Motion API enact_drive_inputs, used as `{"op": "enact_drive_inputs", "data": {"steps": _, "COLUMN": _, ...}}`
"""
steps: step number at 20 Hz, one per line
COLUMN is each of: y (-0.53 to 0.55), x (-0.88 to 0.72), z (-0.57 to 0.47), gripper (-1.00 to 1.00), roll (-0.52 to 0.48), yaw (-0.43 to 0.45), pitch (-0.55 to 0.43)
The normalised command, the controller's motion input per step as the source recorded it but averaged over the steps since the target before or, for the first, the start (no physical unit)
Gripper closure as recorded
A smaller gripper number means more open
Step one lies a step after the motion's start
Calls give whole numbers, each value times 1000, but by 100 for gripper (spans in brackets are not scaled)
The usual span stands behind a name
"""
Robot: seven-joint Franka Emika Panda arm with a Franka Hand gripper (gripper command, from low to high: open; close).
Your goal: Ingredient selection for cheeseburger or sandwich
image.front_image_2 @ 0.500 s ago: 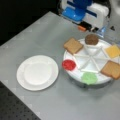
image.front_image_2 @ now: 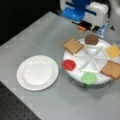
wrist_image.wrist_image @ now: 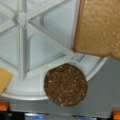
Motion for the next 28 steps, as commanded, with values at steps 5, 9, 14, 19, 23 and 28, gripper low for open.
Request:
{"op": "enact_drive_inputs", "data": {"steps": 5, "y": -345, "x": -158, "z": -132, "gripper": -100, "roll": 131, "yaw": -7, "pitch": -16}}
{"op": "enact_drive_inputs", "data": {"steps": 9, "y": -225, "x": -170, "z": -129, "gripper": -100, "roll": 145, "yaw": -29, "pitch": -12}}
{"op": "enact_drive_inputs", "data": {"steps": 14, "y": -204, "x": -152, "z": -57, "gripper": -100, "roll": 228, "yaw": 1, "pitch": 24}}
{"op": "enact_drive_inputs", "data": {"steps": 19, "y": -250, "x": -91, "z": -95, "gripper": -100, "roll": 393, "yaw": 18, "pitch": 26}}
{"op": "enact_drive_inputs", "data": {"steps": 23, "y": -228, "x": -58, "z": -68, "gripper": -100, "roll": 436, "yaw": -12, "pitch": 49}}
{"op": "enact_drive_inputs", "data": {"steps": 28, "y": -217, "x": 5, "z": -9, "gripper": -100, "roll": 453, "yaw": 10, "pitch": 79}}
